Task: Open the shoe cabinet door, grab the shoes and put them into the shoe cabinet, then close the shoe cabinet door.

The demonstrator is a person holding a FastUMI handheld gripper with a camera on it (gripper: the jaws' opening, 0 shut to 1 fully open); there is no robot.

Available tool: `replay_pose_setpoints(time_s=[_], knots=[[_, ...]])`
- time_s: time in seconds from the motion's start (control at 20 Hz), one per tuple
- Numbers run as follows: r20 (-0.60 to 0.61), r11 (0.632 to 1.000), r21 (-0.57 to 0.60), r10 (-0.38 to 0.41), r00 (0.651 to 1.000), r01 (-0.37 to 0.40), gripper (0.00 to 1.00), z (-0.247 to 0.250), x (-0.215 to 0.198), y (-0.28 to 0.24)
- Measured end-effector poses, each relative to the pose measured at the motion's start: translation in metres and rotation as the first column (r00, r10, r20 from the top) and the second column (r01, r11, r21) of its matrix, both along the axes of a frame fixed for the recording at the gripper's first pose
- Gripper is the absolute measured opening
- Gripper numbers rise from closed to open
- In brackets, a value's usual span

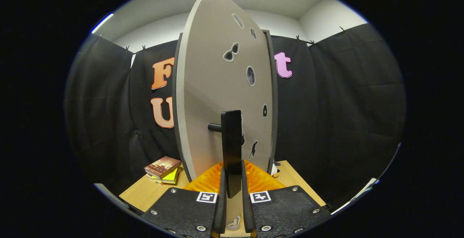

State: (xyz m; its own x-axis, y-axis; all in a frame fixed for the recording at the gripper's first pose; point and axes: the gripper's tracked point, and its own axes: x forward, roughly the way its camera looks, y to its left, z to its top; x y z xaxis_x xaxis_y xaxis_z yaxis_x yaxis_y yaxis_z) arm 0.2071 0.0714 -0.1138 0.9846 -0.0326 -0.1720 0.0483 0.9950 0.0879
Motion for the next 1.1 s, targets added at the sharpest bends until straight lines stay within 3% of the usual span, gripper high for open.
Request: replay_pose_setpoints(time_s=[0.7,1.1], knots=[[-0.021,0.997,0.014,-0.075,0.997,0.075,0.09,-0.008,-0.006,-0.036],[-0.021,0.999,0.048,-0.006,1.000,0.007,0.05,-0.008,-0.007,-0.032]])
